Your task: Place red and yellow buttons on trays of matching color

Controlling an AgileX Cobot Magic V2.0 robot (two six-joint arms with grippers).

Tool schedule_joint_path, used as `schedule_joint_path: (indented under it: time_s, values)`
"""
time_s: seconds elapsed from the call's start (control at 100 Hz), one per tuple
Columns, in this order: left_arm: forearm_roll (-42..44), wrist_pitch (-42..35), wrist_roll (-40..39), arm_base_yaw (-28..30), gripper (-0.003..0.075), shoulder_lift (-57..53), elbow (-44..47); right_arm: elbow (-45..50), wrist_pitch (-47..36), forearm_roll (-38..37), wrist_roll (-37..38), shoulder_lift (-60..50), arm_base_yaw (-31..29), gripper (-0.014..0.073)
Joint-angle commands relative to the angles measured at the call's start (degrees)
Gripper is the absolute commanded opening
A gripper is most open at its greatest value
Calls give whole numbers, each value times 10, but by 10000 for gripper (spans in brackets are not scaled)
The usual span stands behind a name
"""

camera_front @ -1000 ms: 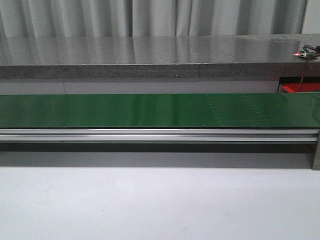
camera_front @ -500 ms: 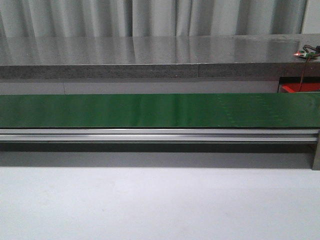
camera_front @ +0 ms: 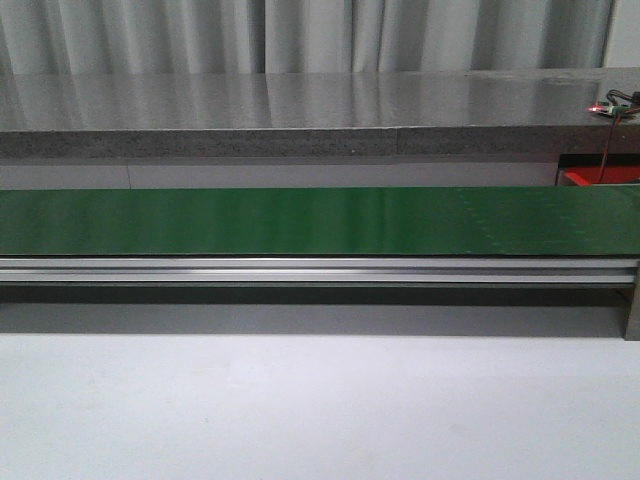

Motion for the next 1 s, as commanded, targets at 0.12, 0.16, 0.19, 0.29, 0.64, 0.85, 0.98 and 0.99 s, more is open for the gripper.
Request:
schedule_joint_path:
  time_s: [0.12,0.16,0.19,0.29,0.64,0.85,0.98,0.99]
  values:
    - [-9,65,51,-28,218,-44,-94,-10,-43,-7,-1,-9,-4,-72]
    - [-21,80,71,-35,218,-44,-112,-10,-43,-7,-1,-9,-4,-72]
    - [-31,89,83,-41,218,-44,-123,-10,-43,-7,-1,-9,-4,-72]
    - [-55,95,101,-63,218,-43,-155,-10,-43,-7,-1,-9,-4,-72]
    - [-69,117,110,-153,218,9,-204,-10,-43,-7,-1,-9,-4,-72]
    - [-69,122,110,-185,218,64,-224,-10,-43,-7,-1,-9,-4,-72]
    - [-74,123,110,-192,218,86,-228,-10,-43,-7,-1,-9,-4,-72]
    - [-74,125,110,-192,218,87,-228,-10,-43,-7,-1,-9,-4,-72]
